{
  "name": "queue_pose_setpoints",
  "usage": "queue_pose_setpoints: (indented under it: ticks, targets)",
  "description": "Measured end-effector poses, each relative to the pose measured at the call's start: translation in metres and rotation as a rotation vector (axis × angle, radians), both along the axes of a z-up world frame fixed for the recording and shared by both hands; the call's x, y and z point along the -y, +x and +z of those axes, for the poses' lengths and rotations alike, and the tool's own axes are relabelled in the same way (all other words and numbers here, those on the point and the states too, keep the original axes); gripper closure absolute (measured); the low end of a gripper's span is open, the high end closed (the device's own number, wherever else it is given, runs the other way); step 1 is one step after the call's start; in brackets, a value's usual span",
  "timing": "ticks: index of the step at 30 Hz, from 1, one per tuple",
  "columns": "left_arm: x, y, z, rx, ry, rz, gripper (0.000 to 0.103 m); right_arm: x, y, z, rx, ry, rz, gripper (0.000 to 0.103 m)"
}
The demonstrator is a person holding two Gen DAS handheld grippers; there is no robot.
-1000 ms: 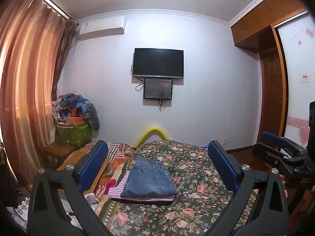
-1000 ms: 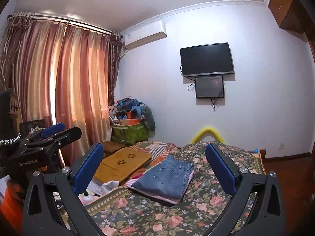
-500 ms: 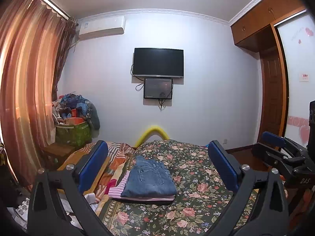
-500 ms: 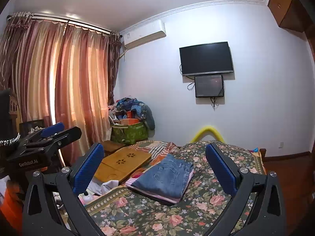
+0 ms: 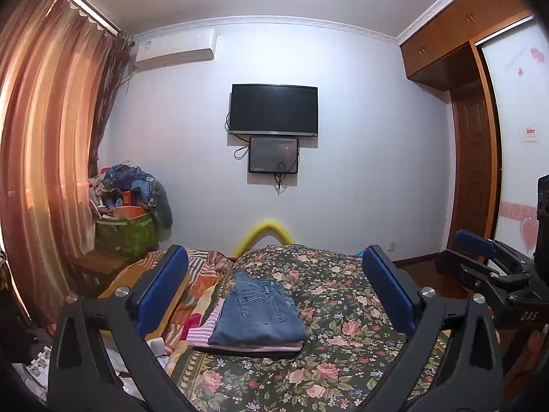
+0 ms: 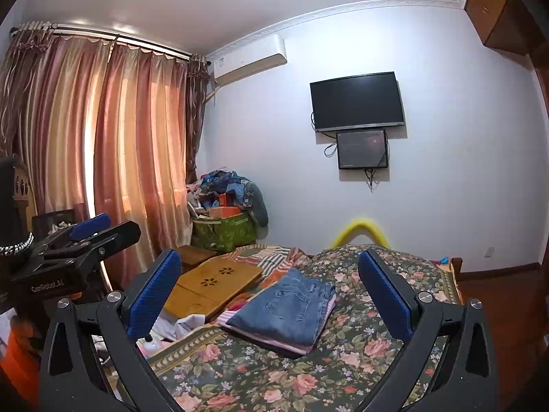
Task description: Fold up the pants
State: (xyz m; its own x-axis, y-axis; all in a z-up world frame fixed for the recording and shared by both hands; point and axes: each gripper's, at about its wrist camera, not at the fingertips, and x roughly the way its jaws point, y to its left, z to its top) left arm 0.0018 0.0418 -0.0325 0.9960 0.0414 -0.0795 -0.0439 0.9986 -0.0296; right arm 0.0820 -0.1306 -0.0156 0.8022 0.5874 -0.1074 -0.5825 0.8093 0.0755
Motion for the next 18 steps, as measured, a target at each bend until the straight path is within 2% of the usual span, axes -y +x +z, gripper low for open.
queue_pose_setpoints:
  ticks: [18]
  targets:
    - [-0.0070, 0.0094, -0.0016, -0.024, -0.028, -0.021, 0.000, -0.0049, -0.0005, -0.0022, -0.010, -0.010, -0.007, 0.000]
